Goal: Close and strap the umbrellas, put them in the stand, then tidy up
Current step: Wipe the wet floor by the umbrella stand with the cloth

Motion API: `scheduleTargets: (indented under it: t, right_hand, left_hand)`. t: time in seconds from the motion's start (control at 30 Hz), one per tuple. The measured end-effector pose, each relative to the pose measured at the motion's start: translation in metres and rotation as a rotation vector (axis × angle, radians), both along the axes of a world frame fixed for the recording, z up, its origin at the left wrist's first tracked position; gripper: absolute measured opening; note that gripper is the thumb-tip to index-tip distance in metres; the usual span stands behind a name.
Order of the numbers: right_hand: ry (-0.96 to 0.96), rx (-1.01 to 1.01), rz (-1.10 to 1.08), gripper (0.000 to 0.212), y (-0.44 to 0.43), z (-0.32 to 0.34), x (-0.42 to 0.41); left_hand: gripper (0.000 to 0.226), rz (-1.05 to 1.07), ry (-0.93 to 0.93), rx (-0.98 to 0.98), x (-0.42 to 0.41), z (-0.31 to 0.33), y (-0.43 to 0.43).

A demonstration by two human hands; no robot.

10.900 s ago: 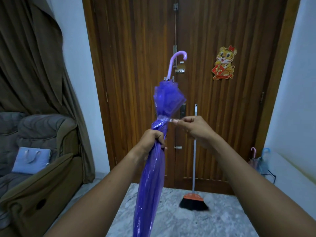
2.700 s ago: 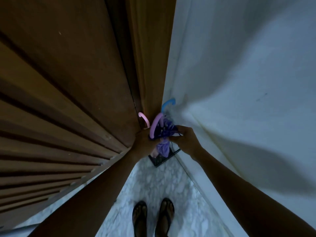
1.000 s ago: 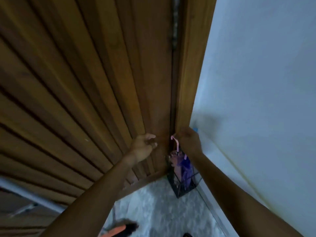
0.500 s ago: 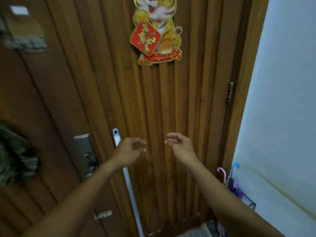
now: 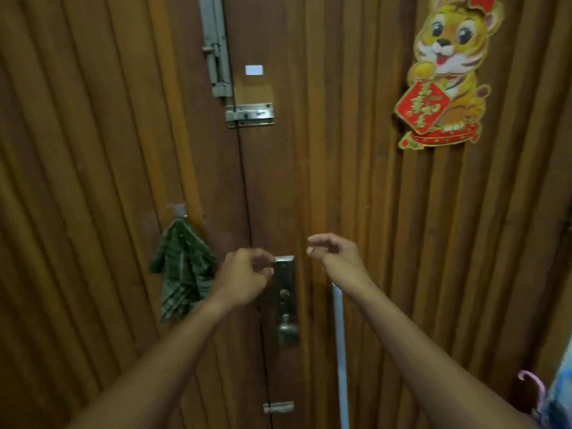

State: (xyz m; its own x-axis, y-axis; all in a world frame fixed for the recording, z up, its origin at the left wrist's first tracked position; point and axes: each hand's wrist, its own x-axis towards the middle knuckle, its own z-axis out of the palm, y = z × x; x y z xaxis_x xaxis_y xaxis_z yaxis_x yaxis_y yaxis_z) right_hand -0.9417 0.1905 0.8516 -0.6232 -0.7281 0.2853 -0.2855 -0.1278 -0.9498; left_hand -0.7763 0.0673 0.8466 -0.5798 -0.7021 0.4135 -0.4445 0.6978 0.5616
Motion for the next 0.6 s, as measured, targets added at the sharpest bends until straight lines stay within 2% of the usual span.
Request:
scheduleTargets:
  t: [0.13, 0.27, 0.4, 0.5, 0.6]
  right_hand:
    - [-0.011, 0.005, 0.099, 0.014, -0.071, -0.007, 0.043]
    - [-0.018, 0.023, 0.165, 0.015, -0.126, -0.009, 0.077]
    - [0.011, 0.038, 0.18, 0.007, -0.168, -0.001, 0.103]
    - [0.092, 0.059, 0.14, 0.015, -0.196, 0.007, 0.119]
    - [0.194, 0.182, 0.071, 0.033, -0.216, 0.008, 0.137]
  left_hand:
    - [0.016, 0.174, 0.014, -0.013, 0.047, 0.002, -0.043]
    - [0.016, 0.321, 0.068, -0.117, 0.083, 0.015, -0.08]
    - [0.028, 0.454, 0.106, -0.212, 0.104, 0.018, -0.116]
    - [0.035, 0.429, 0.113, -0.157, 0.116, 0.019, -0.149]
    - [0.021, 0.348, 0.072, -0.076, 0.124, 0.018, -0.177]
